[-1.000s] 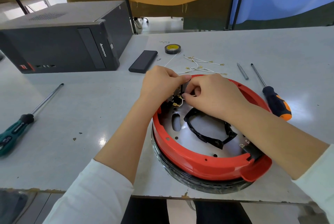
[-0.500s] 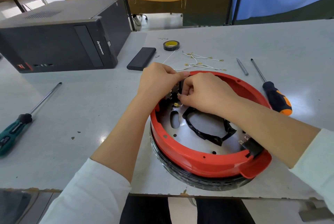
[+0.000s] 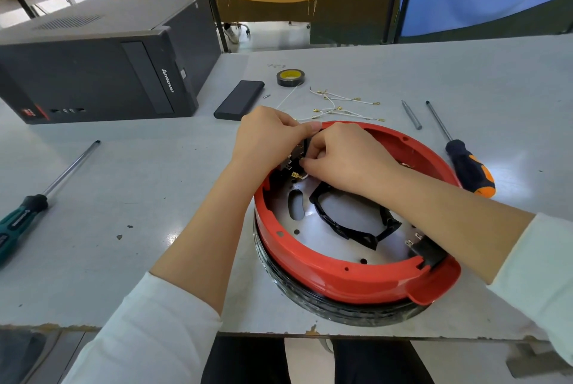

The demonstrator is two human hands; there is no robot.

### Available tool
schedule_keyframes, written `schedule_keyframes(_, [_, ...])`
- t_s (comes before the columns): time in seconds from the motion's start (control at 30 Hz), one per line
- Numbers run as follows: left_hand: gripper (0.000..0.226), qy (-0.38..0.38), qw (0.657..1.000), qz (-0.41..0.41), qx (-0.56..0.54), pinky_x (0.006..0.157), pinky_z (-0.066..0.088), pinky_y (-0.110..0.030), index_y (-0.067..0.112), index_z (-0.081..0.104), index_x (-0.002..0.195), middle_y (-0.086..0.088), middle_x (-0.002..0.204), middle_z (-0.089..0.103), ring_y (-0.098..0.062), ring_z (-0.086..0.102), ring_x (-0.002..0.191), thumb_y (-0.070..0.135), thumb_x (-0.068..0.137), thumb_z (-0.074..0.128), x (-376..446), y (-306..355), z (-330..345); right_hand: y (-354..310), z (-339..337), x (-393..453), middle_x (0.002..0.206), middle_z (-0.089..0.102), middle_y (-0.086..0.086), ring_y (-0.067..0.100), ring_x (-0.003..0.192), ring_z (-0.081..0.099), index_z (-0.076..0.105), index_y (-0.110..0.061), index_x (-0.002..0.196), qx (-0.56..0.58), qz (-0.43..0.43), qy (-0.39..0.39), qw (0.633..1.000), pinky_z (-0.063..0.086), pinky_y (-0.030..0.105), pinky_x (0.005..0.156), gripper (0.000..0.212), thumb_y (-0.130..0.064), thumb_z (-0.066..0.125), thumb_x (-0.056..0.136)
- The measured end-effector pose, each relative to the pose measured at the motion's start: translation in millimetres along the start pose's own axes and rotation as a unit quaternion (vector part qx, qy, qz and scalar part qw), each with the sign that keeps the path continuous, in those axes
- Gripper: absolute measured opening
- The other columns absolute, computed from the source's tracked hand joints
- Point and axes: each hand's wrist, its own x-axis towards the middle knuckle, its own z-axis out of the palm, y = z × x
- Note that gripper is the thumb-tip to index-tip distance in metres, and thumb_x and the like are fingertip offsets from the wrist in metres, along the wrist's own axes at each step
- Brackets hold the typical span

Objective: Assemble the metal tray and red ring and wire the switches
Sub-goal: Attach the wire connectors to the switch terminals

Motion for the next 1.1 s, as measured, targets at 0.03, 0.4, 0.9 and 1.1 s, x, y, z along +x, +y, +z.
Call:
schedule_keyframes(0.03, [0.039, 0.002, 1.0, -0.001, 0.0, 0.035, 0.028, -0.01, 0.015, 0.072, 0.066, 0.012, 0.03, 0.041, -0.002, 0.042, 0.034, 0.053, 0.074, 0.076, 0.3, 0.0, 0.2, -0.7, 0.9, 0.3, 0.062, 0.057, -0.009, 0.014, 0.067, 0.055, 0.061, -0.028, 0.062, 0.006, -0.001, 0.002, 1.0, 0.039, 0.028, 0.057, 0.019, -0.027, 0.063, 0.08])
schedule_keyframes(0.4, [0.025, -0.066, 0.998, 0.006, -0.015, 0.037, 0.035, -0.009, 0.023, 0.074, 0.075, 0.014, 0.046, 0.058, 0.001, 0.048, 0.037, 0.048, 0.08, 0.073, -7.6, 6.1, -16.0, 7.7, -5.4, -3.2, 0.054, 0.053, -0.012, 0.002, 0.052, 0.048, 0.069, -0.027, 0.081, 0.012, -0.051, -0.018, 0.998, 0.04, 0.027, 0.053, 0.01, -0.026, 0.059, 0.083])
schedule_keyframes(0.9, [0.027, 0.007, 0.999, -0.024, -0.026, 0.033, 0.028, -0.009, 0.027, 0.074, 0.07, 0.011, 0.029, 0.04, -0.002, 0.041, 0.033, 0.05, 0.083, 0.068, -23.3, -9.8, -11.3, 5.0, -5.2, -5.0, 0.062, 0.05, -0.013, 0.016, 0.073, 0.057, 0.073, -0.025, 0.084, -0.04, -0.062, -0.006, 0.997, 0.05, 0.034, 0.065, 0.017, -0.021, 0.057, 0.083])
schedule_keyframes(1.1, [0.027, 0.0, 1.0, -0.018, -0.022, 0.034, 0.031, -0.011, 0.027, 0.075, 0.072, 0.011, 0.03, 0.042, -0.002, 0.042, 0.031, 0.051, 0.083, 0.067, -22.6, -11.3, -11.9, 2.6, -3.8, -3.5, 0.062, 0.053, -0.01, 0.018, 0.073, 0.057, 0.073, -0.022, 0.087, -0.043, -0.065, 0.005, 0.997, 0.05, 0.035, 0.063, 0.018, -0.019, 0.055, 0.084])
